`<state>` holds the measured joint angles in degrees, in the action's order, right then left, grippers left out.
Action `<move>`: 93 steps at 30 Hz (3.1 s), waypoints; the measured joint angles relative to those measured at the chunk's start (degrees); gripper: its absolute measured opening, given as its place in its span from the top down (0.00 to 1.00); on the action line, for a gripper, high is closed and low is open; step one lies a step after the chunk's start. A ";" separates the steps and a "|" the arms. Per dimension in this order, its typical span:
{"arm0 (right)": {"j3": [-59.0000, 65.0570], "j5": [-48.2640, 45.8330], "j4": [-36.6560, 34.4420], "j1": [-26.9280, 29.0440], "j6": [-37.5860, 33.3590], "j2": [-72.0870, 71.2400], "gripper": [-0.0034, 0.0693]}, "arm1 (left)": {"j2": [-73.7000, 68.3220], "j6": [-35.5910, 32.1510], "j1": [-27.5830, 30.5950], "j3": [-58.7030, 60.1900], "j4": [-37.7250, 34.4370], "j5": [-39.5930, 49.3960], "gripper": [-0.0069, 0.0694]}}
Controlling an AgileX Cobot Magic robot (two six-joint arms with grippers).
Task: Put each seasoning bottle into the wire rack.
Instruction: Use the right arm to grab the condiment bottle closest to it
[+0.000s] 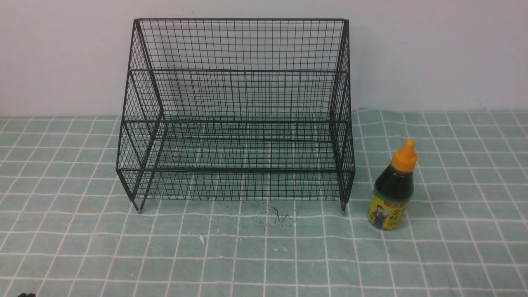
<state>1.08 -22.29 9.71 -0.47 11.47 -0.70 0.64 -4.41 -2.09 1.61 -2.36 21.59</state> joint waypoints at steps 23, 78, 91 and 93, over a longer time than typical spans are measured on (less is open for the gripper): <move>0.00 0.00 0.06 0.00 0.00 0.00 0.97 | 0.00 0.00 0.00 0.00 0.00 0.00 0.92; -77.31 -47.30 -9.71 -19.68 -2.14 85.05 0.42 | 0.00 0.00 0.00 0.00 0.00 0.00 0.92; -78.36 -36.54 -6.88 -20.15 -1.67 97.06 0.08 | 0.00 0.00 0.00 0.00 0.00 0.00 0.92; -78.36 -35.55 -6.81 -20.15 -1.67 98.52 0.09 | 0.00 0.00 0.00 0.00 0.00 0.00 0.92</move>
<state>-77.28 -57.84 2.90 -20.61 9.80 97.82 0.64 -4.41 -2.09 1.61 -2.36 21.59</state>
